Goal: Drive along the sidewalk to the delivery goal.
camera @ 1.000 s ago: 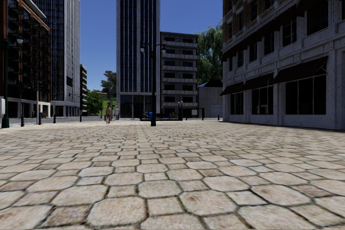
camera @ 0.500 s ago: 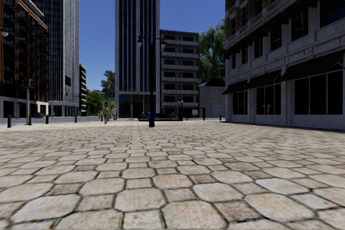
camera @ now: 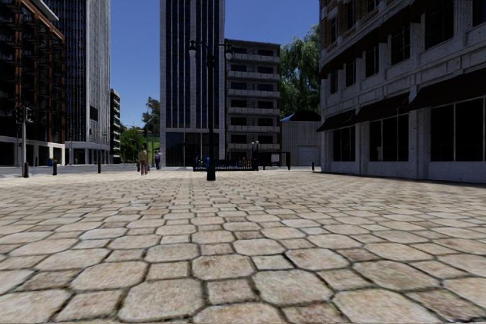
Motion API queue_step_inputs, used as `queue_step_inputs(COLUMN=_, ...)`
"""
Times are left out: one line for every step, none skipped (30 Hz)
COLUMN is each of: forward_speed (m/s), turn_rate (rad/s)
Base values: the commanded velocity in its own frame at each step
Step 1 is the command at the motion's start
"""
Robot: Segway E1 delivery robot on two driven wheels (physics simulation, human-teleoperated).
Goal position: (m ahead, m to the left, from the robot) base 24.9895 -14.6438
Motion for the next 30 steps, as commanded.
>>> queue_step_inputs(forward_speed=2.0, turn_rate=0.0)
queue_step_inputs(forward_speed=2.0, turn_rate=0.0)
queue_step_inputs(forward_speed=2.0, turn_rate=0.0)
queue_step_inputs(forward_speed=2.0, turn_rate=0.0)
queue_step_inputs(forward_speed=2.0, turn_rate=0.0)
queue_step_inputs(forward_speed=2.0, turn_rate=0.0)
queue_step_inputs(forward_speed=2.0, turn_rate=0.0)
queue_step_inputs(forward_speed=2.0, turn_rate=0.0)
queue_step_inputs(forward_speed=2.0, turn_rate=0.0)
queue_step_inputs(forward_speed=2.0, turn_rate=0.0)
queue_step_inputs(forward_speed=2.0, turn_rate=0.0)
queue_step_inputs(forward_speed=2.0, turn_rate=0.0)
queue_step_inputs(forward_speed=2.0, turn_rate=0.0)
queue_step_inputs(forward_speed=2.0, turn_rate=0.0)
queue_step_inputs(forward_speed=2.0, turn_rate=0.0)
queue_step_inputs(forward_speed=2.0, turn_rate=0.0)
queue_step_inputs(forward_speed=2.0, turn_rate=0.0)
queue_step_inputs(forward_speed=2.0, turn_rate=0.0)
queue_step_inputs(forward_speed=2.0, turn_rate=0.0)
queue_step_inputs(forward_speed=2.0, turn_rate=0.0)
queue_step_inputs(forward_speed=2.0, turn_rate=0.0)
queue_step_inputs(forward_speed=2.0, turn_rate=0.0)
queue_step_inputs(forward_speed=2.0, turn_rate=0.0)
queue_step_inputs(forward_speed=2.0, turn_rate=0.0)
queue_step_inputs(forward_speed=2.0, turn_rate=0.0)
queue_step_inputs(forward_speed=2.0, turn_rate=0.0)
queue_step_inputs(forward_speed=2.0, turn_rate=0.0)
queue_step_inputs(forward_speed=2.0, turn_rate=0.0)
queue_step_inputs(forward_speed=2.0, turn_rate=0.0)
queue_step_inputs(forward_speed=2.0, turn_rate=0.0)
